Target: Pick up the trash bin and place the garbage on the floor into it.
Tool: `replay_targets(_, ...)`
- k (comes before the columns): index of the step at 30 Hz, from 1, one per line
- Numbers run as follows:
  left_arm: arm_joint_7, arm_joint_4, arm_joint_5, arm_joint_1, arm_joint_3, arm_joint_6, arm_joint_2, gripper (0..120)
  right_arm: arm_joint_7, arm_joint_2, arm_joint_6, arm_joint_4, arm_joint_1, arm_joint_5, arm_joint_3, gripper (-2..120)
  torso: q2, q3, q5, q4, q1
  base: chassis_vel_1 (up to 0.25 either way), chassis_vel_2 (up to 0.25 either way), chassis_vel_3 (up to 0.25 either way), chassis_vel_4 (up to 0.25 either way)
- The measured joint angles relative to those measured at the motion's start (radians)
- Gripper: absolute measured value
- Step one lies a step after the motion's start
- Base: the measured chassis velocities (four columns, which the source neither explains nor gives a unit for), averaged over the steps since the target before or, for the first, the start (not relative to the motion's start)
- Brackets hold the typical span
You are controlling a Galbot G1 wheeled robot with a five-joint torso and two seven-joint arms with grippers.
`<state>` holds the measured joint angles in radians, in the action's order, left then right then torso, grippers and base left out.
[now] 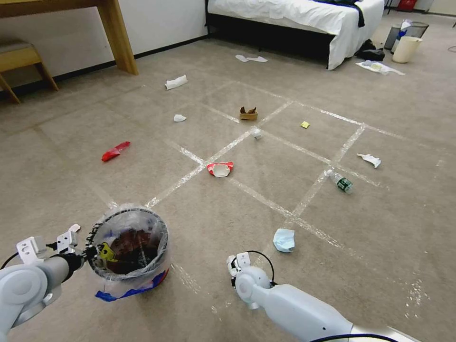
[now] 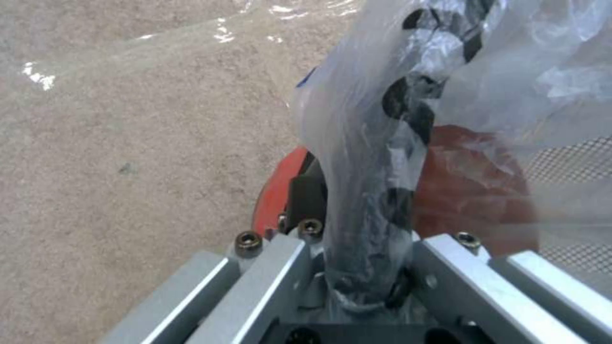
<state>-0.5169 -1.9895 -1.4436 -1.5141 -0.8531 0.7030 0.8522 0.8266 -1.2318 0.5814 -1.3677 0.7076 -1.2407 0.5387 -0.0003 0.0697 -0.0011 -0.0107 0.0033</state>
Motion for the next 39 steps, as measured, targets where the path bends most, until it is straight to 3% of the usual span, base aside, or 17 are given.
replay_targets(4, -0.013, -0.014, -0.017, -0.001, -0.003, 0.0, -0.002, 1, -0.077, 0.038, -0.051, -0.093, 0.008, 0.023, -0.098, 1, 0.0, 0.0, 0.0011, 0.0009, 0.0, 0.0, 0.0, 0.0, 0.0)
replay_targets(5, -0.02, -0.018, -0.022, -0.002, -0.005, 0.001, -0.003, 1, -0.191, 0.089, -0.126, -0.159, 0.014, 0.084, -0.163, 1, 0.0, 0.0, 0.0009, 0.001, 0.0, 0.0, 0.0, 0.0, 0.0)
replay_targets(6, -0.02, -0.018, -0.022, -0.002, -0.005, 0.001, -0.003, 1, -0.191, 0.089, -0.126, -0.159, 0.014, 0.084, -0.163, 1, 0.0, 0.0, 0.0009, 0.001, 0.0, 0.0, 0.0, 0.0, 0.0)
replay_targets(8, -0.022, -0.028, -0.029, -0.007, -0.005, 0.002, -0.004, 1, -0.599, 0.197, -0.421, -0.239, 0.019, 0.257, -0.293, 1, 0.0, 0.0, 0.001, 0.0004, 0.0, 0.0, 0.0, 0.0, 0.0)
replay_targets(9, -0.022, -0.028, -0.029, -0.007, -0.005, 0.002, -0.004, 1, -0.599, 0.197, -0.421, -0.239, 0.019, 0.257, -0.293, 1, 0.0, 0.0, 0.001, 0.0004, 0.0, 0.0, 0.0, 0.0, 0.0)
replay_targets(11, -0.02, -0.03, -0.033, -0.006, -0.005, 0.0, -0.003, 1, -0.844, 0.241, -0.572, -0.29, -0.015, 0.219, -0.341, 1, 0.0, 0.0, 0.0011, 0.0007, 0.0, 0.0, 0.0, 0.0, 0.0)
replay_targets(12, -0.02, -0.03, -0.033, -0.006, -0.005, 0.0, -0.003, 1, -0.844, 0.241, -0.572, -0.29, -0.015, 0.219, -0.341, 1, 0.0, 0.0, 0.0011, 0.0007, 0.0, 0.0, 0.0, 0.0, 0.0)
replay_targets(14, -0.021, -0.033, -0.045, -0.003, -0.003, -0.002, -0.004, 1, -1.024, 0.261, -0.632, -0.314, -0.06, 0.16, -0.34, 1, 0.0, 0.0, 0.001, 0.0009, 0.0, 0.0, 0.0, 0.0, 0.0)
replay_targets(15, -0.021, -0.033, -0.045, -0.003, -0.003, -0.002, -0.004, 1, -1.024, 0.261, -0.632, -0.314, -0.06, 0.16, -0.34, 1, 0.0, 0.0, 0.001, 0.0009, 0.0, 0.0, 0.0, 0.0, 0.0)
replay_targets(17, -0.024, -0.038, -0.059, 0.003, -0.002, -0.005, -0.01, 1, -1.179, 0.266, -0.654, -0.323, -0.121, 0.092, -0.293, 1, 0.0, 0.0, 0.0011, 0.0009, 0.0, 0.0, 0.0, 0.0, 0.0)
replay_targets(18, -0.024, -0.038, -0.059, 0.003, -0.002, -0.005, -0.01, 1, -1.179, 0.266, -0.654, -0.323, -0.121, 0.092, -0.293, 1, 0.0, 0.0, 0.0011, 0.0009, 0.0, 0.0, 0.0, 0.0, 0.0)
replay_targets(20, -0.03, -0.04, -0.071, 0.006, -0.003, -0.007, -0.019, 1, -1.28, 0.249, -0.656, -0.315, -0.177, 0.064, -0.216, 1, 0.0, 0.0, 0.001, 0.0008, 0.0, 0.0, 0.0, 0.0, 0.0)
replay_targets(24, -0.044, -0.047, -0.088, 0.008, -0.007, -0.006, -0.033, 1, -1.328, 0.201, -0.67, -0.276, -0.224, 0.078, -0.122, 1, 0.0, 0.0, 0.0009, 0.001, 0.0, 0.0, 0.0, 0.0, 0.0)
replay_targets(27, -0.06, -0.06, -0.114, 0.008, -0.014, -0.006, -0.051, 1, -1.333, 0.115, -0.673, -0.229, -0.261, 0.091, -0.043, 1, 0.0, 0.0, 0.0009, 0.0009, 0.0, 0.0, 0.0, 0.0, 0.0)
replay_targets(30, -0.073, -0.075, -0.129, 0.002, -0.017, -0.004, -0.067, 1, -1.304, -0.017, -0.673, -0.157, -0.312, 0.103, 0.047, 1, 0.0, 0.0, 0.0009, 0.0016, 0.0, 0.0, 0.0, 0.0, 0.0)
replay_targets(34, -0.079, -0.082, -0.13, -0.007, -0.022, -0.002, -0.066, 1, -1.265, -0.092, -0.687, -0.082, -0.36, 0.138, 0.104, 1, 0.0, 0.0, 0.0007, 0.0012, 0.0, 0.0, 0.0, 0.0, 0.0)
replay_targets(39, -0.078, -0.083, -0.129, -0.017, -0.03, -0.002, -0.061, 1, -1.251, -0.126, -0.704, -0.026, -0.382, 0.203, 0.129, 1, 0.0, 0.0, 0.0007, 0.0011, 0.0, 0.0, 0.0, 0.0, 0.0)
